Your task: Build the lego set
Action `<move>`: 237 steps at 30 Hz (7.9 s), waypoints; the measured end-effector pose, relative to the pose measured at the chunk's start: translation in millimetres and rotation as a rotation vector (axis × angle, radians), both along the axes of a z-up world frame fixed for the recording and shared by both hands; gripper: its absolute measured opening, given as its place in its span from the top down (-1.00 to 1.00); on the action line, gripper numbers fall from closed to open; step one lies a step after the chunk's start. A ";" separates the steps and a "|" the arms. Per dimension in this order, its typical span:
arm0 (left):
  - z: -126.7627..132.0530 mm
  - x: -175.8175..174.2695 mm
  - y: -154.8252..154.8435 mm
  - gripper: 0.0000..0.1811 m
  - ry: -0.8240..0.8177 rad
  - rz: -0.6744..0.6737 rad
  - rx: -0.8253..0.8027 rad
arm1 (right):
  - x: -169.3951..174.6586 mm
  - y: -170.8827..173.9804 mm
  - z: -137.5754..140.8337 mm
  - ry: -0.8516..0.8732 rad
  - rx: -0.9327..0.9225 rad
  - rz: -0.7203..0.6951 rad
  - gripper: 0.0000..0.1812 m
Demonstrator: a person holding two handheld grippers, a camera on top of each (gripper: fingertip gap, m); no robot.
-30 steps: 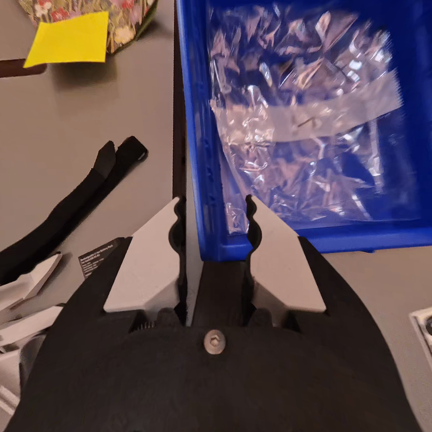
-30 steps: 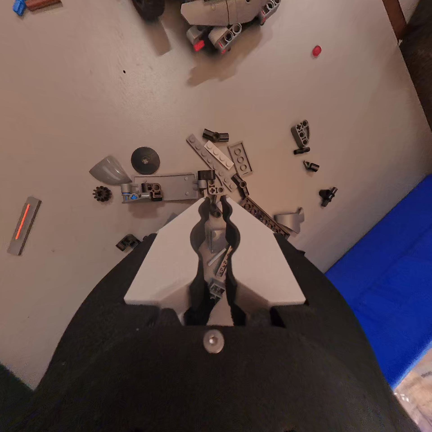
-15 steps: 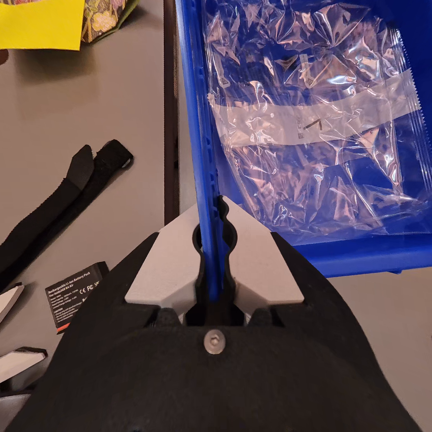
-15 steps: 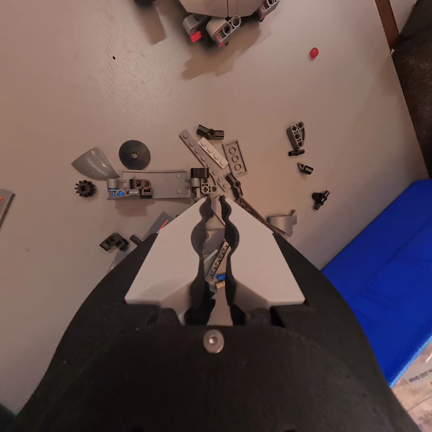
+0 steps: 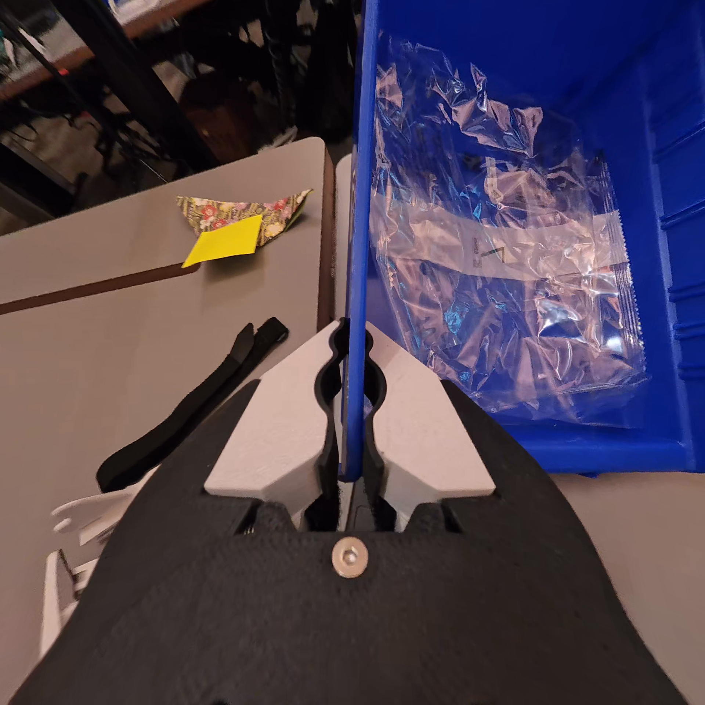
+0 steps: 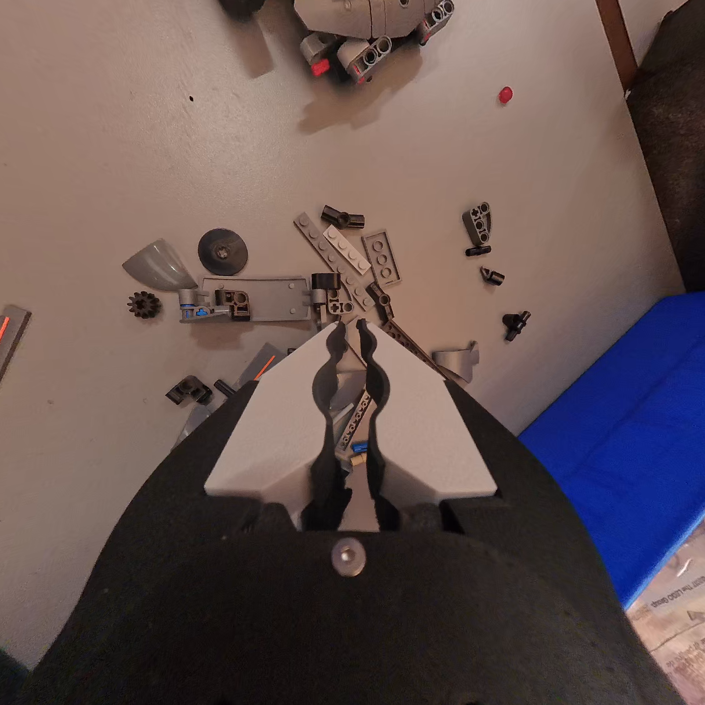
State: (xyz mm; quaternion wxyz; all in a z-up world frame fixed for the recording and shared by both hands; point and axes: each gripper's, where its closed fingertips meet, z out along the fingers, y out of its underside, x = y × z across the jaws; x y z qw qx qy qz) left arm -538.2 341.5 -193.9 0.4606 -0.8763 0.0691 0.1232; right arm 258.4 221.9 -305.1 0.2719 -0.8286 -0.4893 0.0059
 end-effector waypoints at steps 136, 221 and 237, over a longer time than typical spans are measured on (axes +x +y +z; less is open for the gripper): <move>-17.1 238.6 -157.0 1.00 -0.110 -0.707 -0.197 | -21.6 -11.8 29.0 0.064 0.044 0.084 0.93; -108.8 424.7 -93.2 0.63 -0.222 -0.860 -0.303 | -24.3 -7.5 43.3 0.135 0.074 0.050 0.91; -109.8 426.5 -87.6 0.63 -0.213 -0.885 -0.270 | -72.5 20.0 52.3 0.145 -0.054 0.051 0.72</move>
